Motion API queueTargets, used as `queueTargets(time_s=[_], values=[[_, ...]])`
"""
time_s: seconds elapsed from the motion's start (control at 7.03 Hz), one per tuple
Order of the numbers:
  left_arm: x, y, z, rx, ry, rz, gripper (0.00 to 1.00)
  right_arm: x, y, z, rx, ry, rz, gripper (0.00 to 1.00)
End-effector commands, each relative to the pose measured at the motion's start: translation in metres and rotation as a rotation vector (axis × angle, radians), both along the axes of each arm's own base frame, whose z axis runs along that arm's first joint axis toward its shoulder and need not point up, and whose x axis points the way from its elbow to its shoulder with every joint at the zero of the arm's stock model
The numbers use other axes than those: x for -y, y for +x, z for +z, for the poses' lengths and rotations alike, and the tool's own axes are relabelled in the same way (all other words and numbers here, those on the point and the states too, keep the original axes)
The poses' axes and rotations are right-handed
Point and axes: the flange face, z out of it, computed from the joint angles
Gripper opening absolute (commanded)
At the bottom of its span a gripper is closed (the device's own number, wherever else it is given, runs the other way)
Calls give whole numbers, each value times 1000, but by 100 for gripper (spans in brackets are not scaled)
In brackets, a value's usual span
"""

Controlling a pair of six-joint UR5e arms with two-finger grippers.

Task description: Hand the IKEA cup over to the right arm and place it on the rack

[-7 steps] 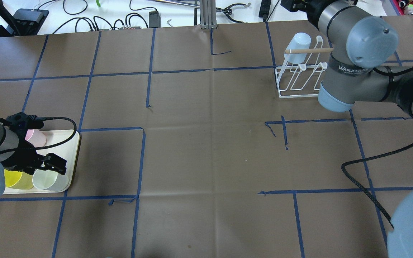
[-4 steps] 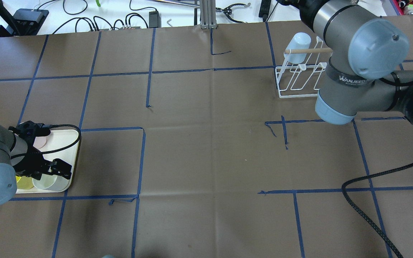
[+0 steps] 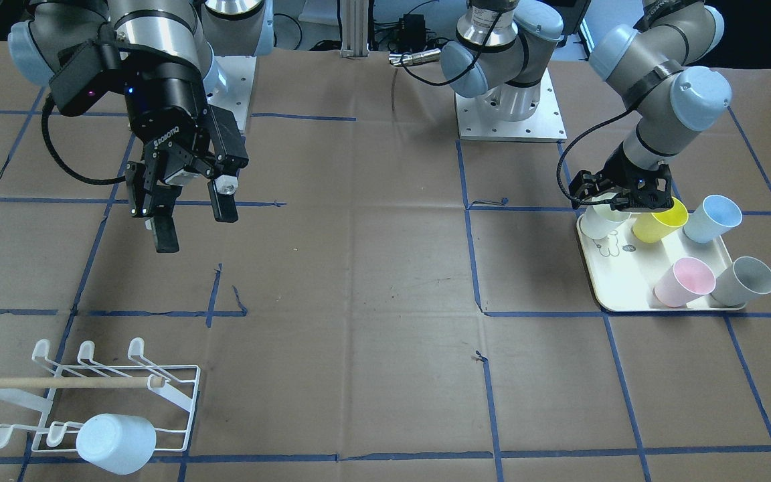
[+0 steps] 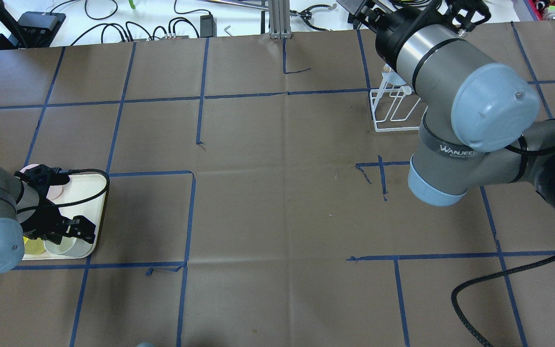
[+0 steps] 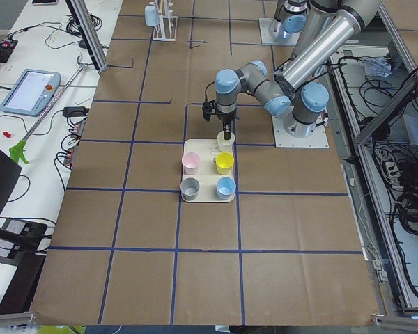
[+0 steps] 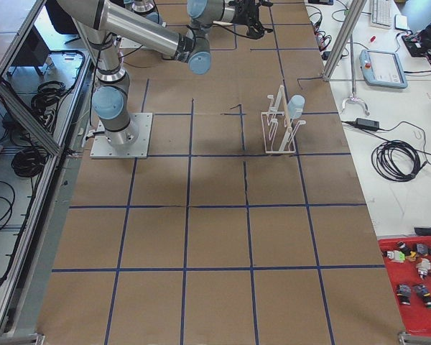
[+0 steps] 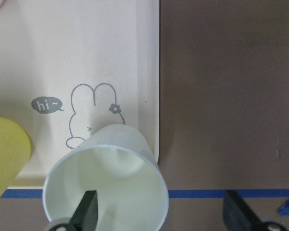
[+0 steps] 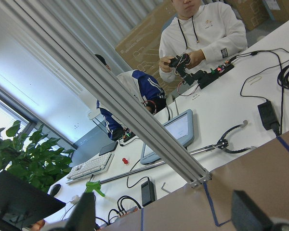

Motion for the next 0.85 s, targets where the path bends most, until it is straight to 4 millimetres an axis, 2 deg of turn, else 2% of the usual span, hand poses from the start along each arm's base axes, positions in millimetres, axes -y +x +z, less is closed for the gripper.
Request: queueTargets(time_s=[0.0,0.14,0.43,0.71], values=[[-1,3,-1,21,19,-4,5,-27,6,-4,258,88,-64,100],[0,3,-1,22,18,-4,0,-31,8,-15,370,148,-94,100],[5,6,7,33,-4,-5,0,-34,8,-21,479,167,-122,100],[29,15,43,59,-55,-13,0,-35,9,-22,589,169,-141,100]])
